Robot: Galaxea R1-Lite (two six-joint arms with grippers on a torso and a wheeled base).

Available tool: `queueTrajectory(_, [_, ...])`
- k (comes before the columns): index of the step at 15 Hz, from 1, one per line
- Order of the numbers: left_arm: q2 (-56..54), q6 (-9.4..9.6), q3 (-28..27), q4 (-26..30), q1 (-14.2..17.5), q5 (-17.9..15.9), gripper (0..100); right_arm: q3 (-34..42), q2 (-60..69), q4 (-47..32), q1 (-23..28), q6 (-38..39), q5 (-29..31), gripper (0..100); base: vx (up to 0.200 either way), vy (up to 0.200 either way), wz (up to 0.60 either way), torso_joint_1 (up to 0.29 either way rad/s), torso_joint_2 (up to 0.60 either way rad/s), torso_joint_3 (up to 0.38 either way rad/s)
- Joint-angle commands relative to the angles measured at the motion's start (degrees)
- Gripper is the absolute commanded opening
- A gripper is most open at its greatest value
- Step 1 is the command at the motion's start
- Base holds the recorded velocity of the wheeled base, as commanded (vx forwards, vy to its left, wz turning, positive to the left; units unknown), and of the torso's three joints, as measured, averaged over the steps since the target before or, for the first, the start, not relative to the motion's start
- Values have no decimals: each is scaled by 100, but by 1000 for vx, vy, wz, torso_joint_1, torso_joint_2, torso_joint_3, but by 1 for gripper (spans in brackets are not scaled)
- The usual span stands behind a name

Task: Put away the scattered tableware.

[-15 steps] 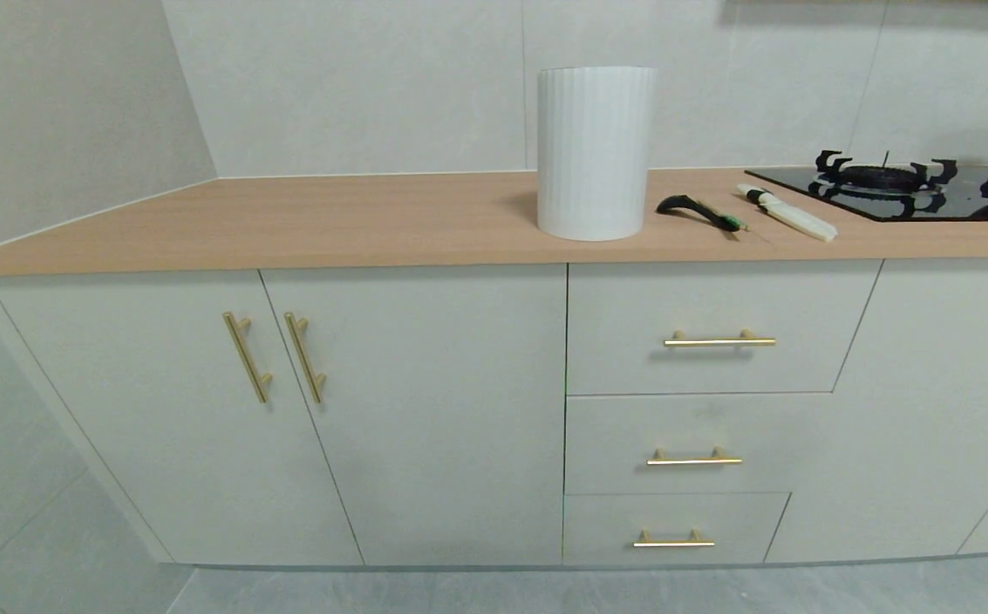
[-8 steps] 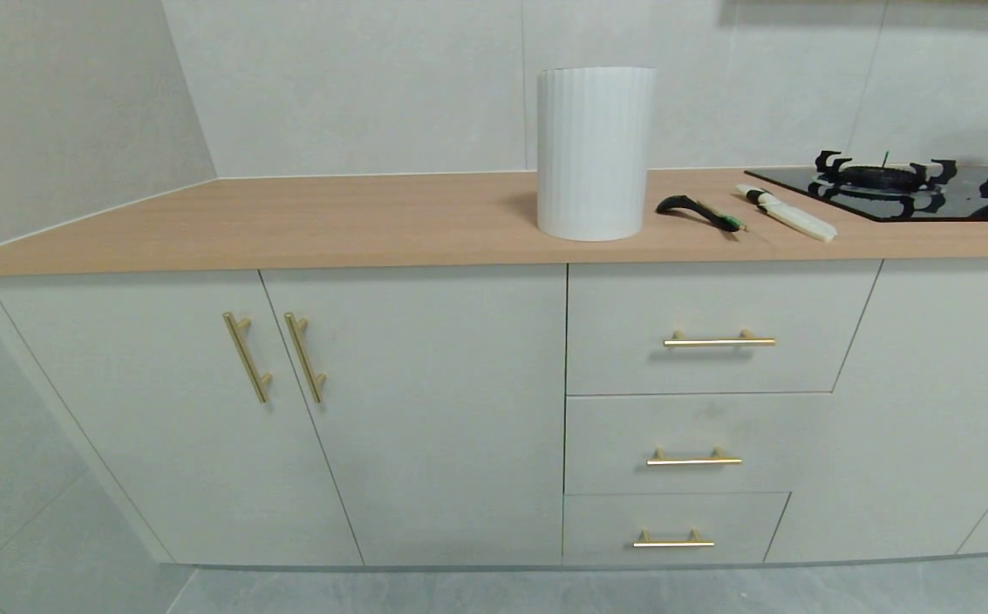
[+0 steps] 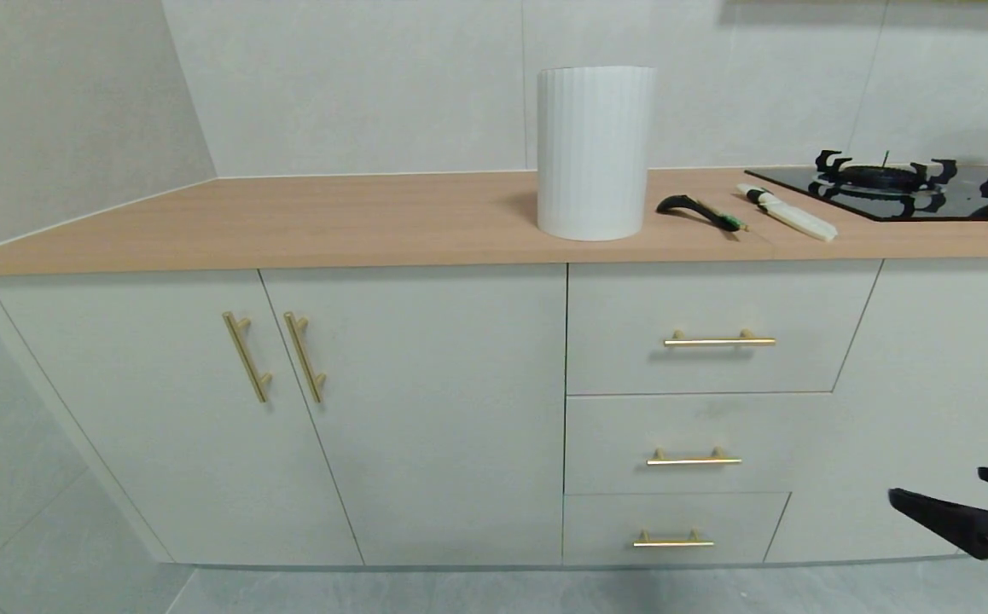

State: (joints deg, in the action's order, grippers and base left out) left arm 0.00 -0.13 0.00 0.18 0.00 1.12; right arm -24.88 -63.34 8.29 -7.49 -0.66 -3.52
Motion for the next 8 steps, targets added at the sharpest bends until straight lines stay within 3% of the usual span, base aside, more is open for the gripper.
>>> queueTrajectory(1, [0,-4,0,-1,0,2,100,-676,-1971,278,-86,-31,1,100,0,0,0,0,0,0])
queueTrajectory(5, [0,-4,0,-1,0,2,100,-1353,-3677,428,-157,-154,10,100,0,0,0,0,0,0])
queueTrajectory(8, [0,-4,0,-1,0,2,100,-1485,-5100,1588,-253,-145,124,100,0,0,0,0,0,0])
